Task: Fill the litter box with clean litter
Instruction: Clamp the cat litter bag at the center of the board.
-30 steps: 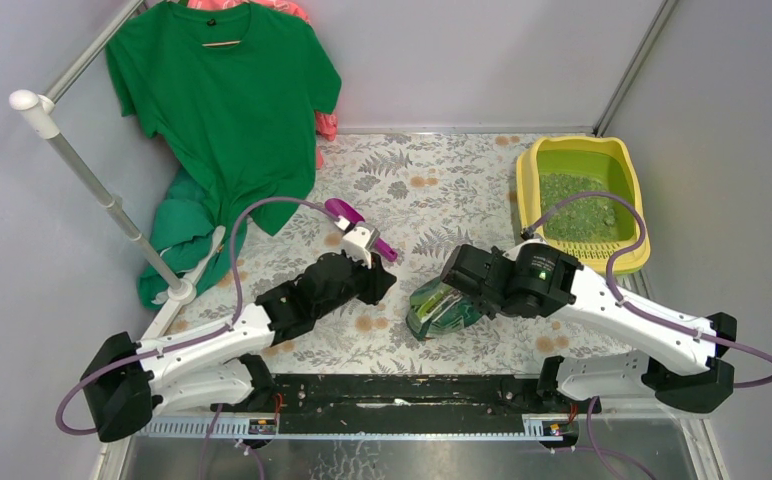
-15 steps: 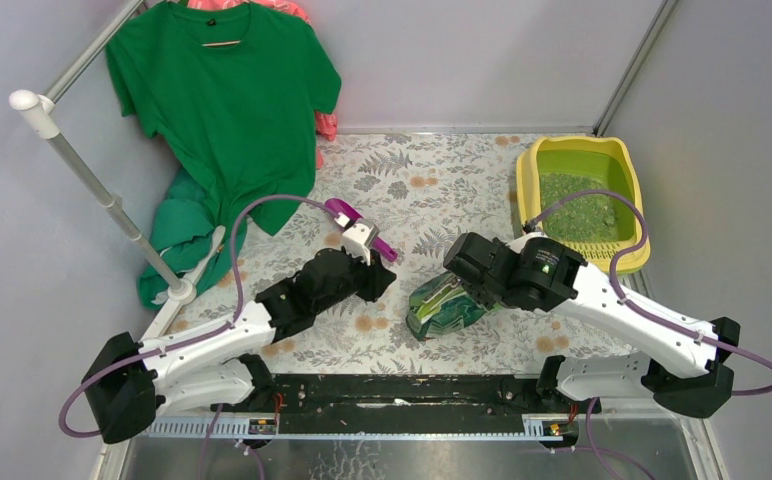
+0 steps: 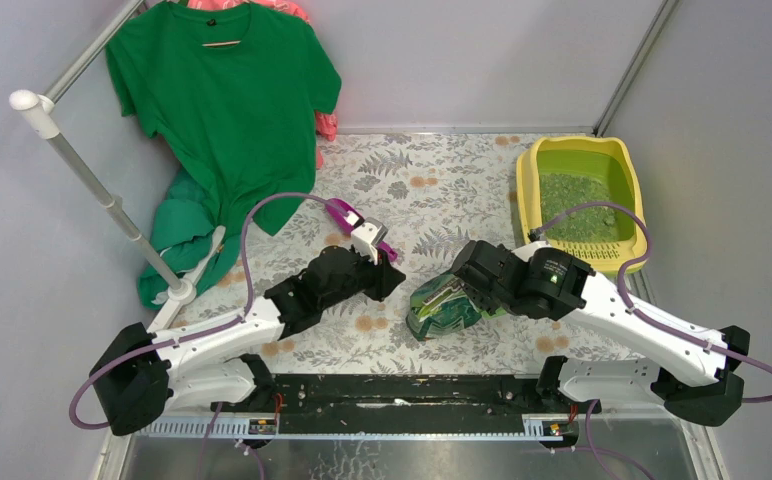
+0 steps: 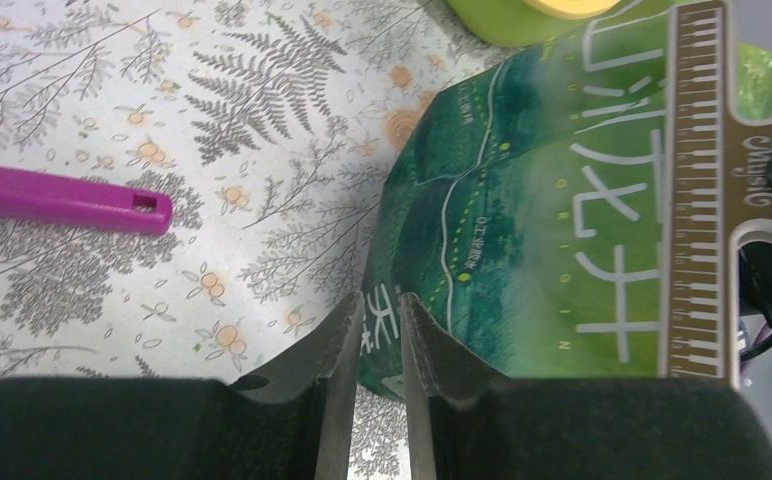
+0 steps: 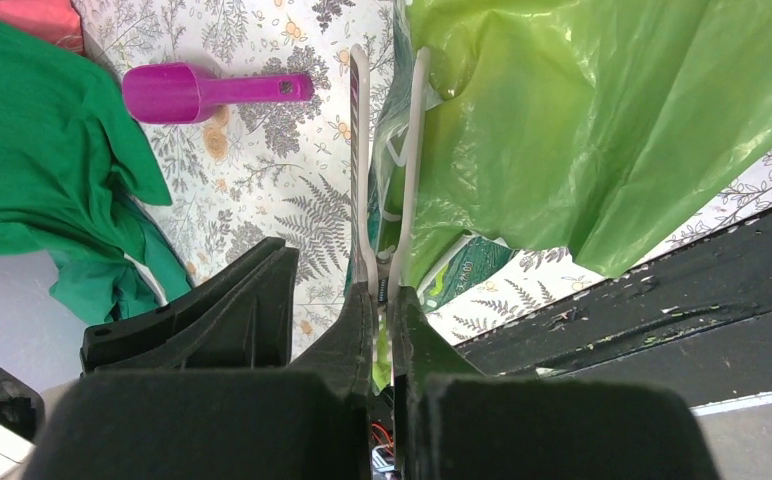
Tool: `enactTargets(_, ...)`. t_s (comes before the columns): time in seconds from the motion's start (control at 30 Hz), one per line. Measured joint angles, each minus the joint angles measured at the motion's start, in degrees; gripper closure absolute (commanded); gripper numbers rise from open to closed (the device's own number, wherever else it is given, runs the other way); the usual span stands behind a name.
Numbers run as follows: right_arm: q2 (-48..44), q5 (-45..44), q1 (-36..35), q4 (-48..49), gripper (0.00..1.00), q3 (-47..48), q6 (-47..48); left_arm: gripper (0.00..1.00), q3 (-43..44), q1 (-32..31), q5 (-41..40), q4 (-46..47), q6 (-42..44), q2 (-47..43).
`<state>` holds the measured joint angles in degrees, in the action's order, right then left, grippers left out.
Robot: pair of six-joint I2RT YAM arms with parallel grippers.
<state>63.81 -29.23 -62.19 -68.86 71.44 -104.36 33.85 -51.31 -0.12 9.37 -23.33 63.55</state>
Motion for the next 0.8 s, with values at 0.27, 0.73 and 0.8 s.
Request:
enactTargets(0.27, -0.33, 0.22, 0.02, 0.35, 1.0, -0.33, -0.57, 0.74, 0.17, 0.0, 3.78, 4.2, 0.68, 2.73)
enactTargets(0.73, -3.65, 3.63, 0.0, 2.21, 1.0, -6.08, -2.05, 0.76, 1.14, 0.0, 10.25, 9.22, 1.25, 9.79)
enactTargets(0.8, -4.0, 4.02, 0.0, 2.56, 1.0, -6.67, -2.29, 0.76, 1.14, -0.02, 10.71, 9.51, 1.25, 9.79)
